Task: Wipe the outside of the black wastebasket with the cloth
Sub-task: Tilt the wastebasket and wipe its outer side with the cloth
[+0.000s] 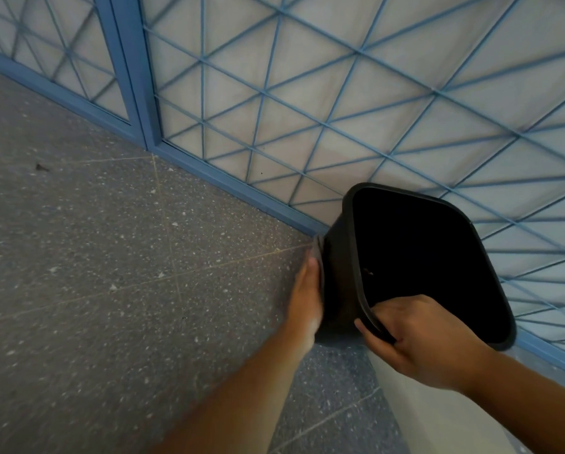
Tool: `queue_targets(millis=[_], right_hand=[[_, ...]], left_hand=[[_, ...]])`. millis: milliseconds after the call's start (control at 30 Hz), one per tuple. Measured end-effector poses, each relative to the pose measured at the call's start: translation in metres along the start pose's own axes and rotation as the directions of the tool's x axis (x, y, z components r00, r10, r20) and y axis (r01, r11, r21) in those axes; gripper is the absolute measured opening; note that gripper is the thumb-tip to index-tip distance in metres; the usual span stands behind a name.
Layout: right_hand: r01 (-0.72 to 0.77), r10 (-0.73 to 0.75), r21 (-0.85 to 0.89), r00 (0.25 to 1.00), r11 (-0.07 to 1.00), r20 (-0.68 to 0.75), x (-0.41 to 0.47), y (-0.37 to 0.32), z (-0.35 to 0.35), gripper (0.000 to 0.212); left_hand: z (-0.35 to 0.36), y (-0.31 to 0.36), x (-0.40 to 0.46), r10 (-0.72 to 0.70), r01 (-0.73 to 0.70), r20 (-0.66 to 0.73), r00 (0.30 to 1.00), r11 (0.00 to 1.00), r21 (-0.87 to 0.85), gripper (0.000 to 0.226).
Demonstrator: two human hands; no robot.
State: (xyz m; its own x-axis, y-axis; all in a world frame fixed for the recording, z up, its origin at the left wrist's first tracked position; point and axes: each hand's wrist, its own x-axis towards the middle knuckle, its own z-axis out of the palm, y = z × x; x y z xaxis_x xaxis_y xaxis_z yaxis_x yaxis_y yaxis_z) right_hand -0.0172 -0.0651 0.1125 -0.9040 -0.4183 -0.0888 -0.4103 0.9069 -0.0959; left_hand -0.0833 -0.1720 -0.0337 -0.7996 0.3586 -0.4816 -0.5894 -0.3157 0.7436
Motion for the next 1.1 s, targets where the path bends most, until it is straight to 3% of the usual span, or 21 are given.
queue_targets(millis=[100,167,300,400,533,700,833,1100], right_hand=[[0.024,-0.024,0.004,1.0,1.0,-0.01,0.0,0.001,0.002,0.026],[0.04,-0.04,-0.011,0.999,0.999,-0.021,-0.001,0.001,0.002,0.026],[0.036,-0.037,-0.029,0.999,0.999,-0.033,-0.001,0.0,0.001,0.029],[0.032,-0.033,-0.011,0.999,0.999,-0.032,-0.001,0.001,0.002,0.029],[0.034,-0.034,0.004,0.999,0.999,-0.037,-0.001,0.001,0.003,0.028],[0.052,-0.051,0.009,0.996,0.999,-0.069,0.0,0.001,0.003,0.031],[0.033,-0.032,0.01,0.998,0.999,-0.059,0.0,-0.001,0.003,0.032],[0.036,-0.036,0.057,0.999,0.998,-0.013,-0.002,0.001,0.002,0.031]], left_hand=[[0.013,0.0,-0.033,0.255,-0.249,0.057,0.965,0.964,-0.093,0.069],[0.022,0.016,-0.034,0.338,-0.332,0.095,0.936,0.94,-0.075,0.07],[0.026,0.052,0.003,0.33,-0.335,0.082,0.94,0.94,0.057,0.05],[0.022,0.059,0.035,0.238,-0.248,0.097,0.966,0.962,0.111,0.047],[-0.004,0.014,0.042,0.009,-0.013,0.065,0.998,0.998,0.069,0.053],[-0.013,-0.034,0.014,-0.048,0.052,-0.056,0.997,0.996,0.073,0.056],[-0.002,-0.037,-0.021,-0.015,0.017,-0.093,0.996,1.0,0.021,0.052],[0.027,0.019,-0.054,0.34,-0.34,0.022,0.94,0.94,0.037,0.05]])
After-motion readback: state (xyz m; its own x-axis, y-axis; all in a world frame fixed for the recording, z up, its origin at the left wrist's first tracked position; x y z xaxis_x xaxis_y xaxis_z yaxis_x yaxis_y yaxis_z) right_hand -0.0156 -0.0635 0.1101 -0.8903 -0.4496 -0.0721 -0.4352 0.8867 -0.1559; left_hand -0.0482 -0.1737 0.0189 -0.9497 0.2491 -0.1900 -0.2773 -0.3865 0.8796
